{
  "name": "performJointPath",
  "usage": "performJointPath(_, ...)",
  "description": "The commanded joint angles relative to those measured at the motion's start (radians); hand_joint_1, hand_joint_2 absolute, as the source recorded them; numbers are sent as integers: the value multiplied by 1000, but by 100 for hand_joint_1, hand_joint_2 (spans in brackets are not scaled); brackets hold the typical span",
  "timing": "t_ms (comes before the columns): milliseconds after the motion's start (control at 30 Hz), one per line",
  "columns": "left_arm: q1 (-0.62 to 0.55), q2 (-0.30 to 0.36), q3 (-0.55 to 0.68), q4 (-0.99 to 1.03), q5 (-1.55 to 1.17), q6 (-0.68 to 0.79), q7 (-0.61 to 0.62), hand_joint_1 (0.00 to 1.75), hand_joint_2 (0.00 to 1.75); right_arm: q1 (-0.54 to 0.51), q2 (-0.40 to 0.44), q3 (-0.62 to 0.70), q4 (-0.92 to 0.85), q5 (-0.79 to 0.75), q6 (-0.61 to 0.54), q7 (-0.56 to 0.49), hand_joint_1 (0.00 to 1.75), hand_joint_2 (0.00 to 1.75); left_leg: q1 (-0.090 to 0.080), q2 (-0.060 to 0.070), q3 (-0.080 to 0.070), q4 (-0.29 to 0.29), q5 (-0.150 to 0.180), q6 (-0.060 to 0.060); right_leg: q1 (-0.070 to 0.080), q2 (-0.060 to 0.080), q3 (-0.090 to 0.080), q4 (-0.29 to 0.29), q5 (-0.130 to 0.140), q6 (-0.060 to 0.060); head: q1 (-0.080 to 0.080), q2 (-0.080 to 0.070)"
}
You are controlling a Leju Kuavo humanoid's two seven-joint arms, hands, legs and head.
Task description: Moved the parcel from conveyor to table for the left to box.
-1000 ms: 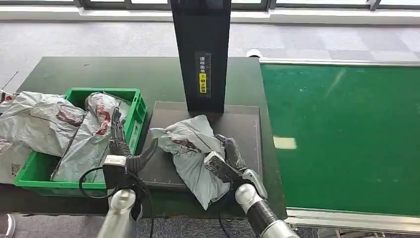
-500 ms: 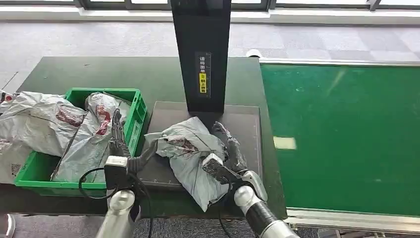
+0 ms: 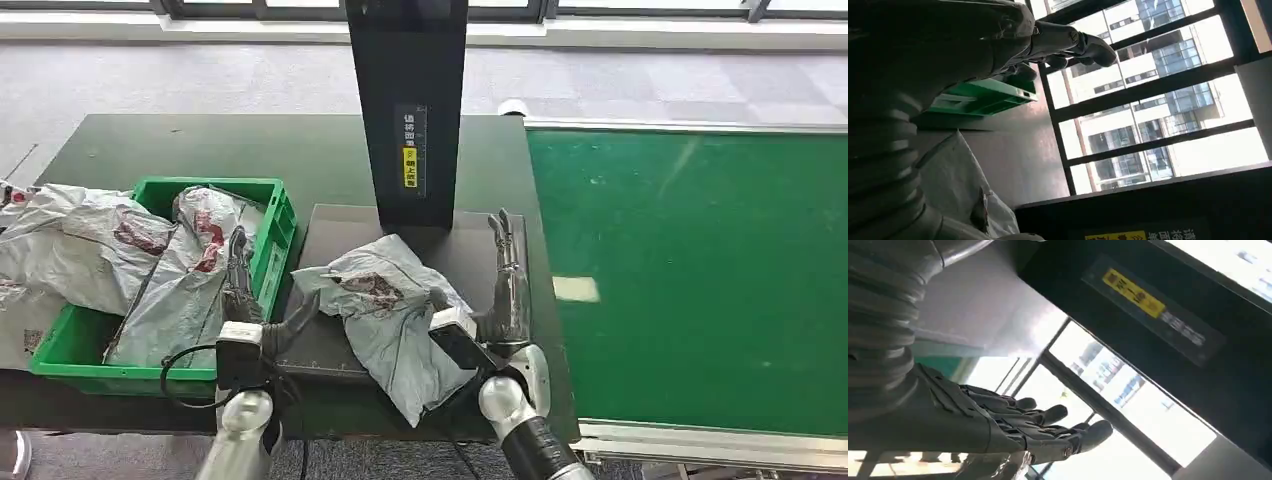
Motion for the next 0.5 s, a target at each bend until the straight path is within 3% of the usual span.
performJointPath(33, -31, 18, -15, 54, -22, -10, 3, 0, 175, 121, 3, -85, -388, 29, 0, 6, 0, 175, 0, -2, 1, -1, 0, 0, 0, -2, 2, -1, -1, 0, 0, 0)
performJointPath(333, -48, -16, -19, 77, -130, -69, 3, 0, 175, 251, 44, -119, -764, 44, 0, 6, 0, 175, -1, -3, 1, 0, 0, 0, -1, -3, 1, 1, -1, 0, 0, 0)
performJointPath(500, -80, -42, -54, 139, -165, -89, 3, 0, 175, 253, 44, -106, -791, 34, 0, 6, 0, 175, 0, -3, 1, 0, 0, 0, 0, -3, 2, -1, -1, 0, 0, 0)
